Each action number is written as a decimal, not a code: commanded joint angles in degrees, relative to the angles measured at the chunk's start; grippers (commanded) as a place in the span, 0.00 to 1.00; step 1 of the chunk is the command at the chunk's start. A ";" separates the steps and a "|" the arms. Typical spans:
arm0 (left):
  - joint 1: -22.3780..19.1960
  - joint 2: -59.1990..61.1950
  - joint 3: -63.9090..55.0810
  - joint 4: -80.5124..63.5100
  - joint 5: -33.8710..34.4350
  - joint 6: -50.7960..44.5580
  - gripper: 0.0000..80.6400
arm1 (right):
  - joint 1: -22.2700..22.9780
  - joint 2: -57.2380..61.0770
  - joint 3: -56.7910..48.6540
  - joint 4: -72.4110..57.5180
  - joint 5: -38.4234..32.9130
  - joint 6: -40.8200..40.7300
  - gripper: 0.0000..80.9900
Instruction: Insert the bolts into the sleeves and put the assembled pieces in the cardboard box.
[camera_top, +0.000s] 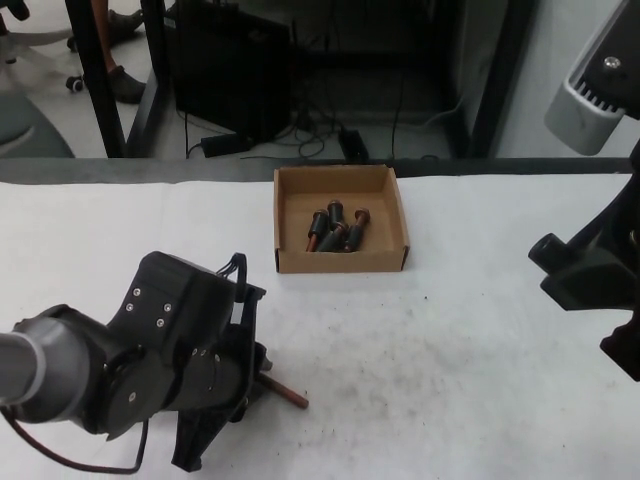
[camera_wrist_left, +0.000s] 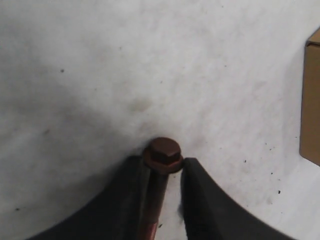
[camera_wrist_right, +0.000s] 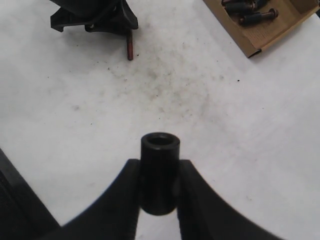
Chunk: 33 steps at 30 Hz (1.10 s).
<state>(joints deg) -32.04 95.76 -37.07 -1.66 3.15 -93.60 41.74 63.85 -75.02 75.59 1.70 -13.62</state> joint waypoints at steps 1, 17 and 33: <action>-0.13 1.66 0.03 1.98 1.33 -0.10 0.27 | 0.01 -0.58 -0.14 -0.40 -0.30 -0.51 0.00; -0.13 2.49 -1.56 11.63 10.09 -1.07 0.01 | 0.01 -0.58 -2.87 -2.56 5.60 -3.45 0.00; -0.13 0.53 -1.56 5.93 13.82 18.62 0.01 | 0.01 -0.58 -4.13 -3.42 7.18 -3.19 0.00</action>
<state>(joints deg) -31.42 96.47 -39.64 4.38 14.71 -81.97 41.74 63.85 -78.43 72.84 9.18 -16.60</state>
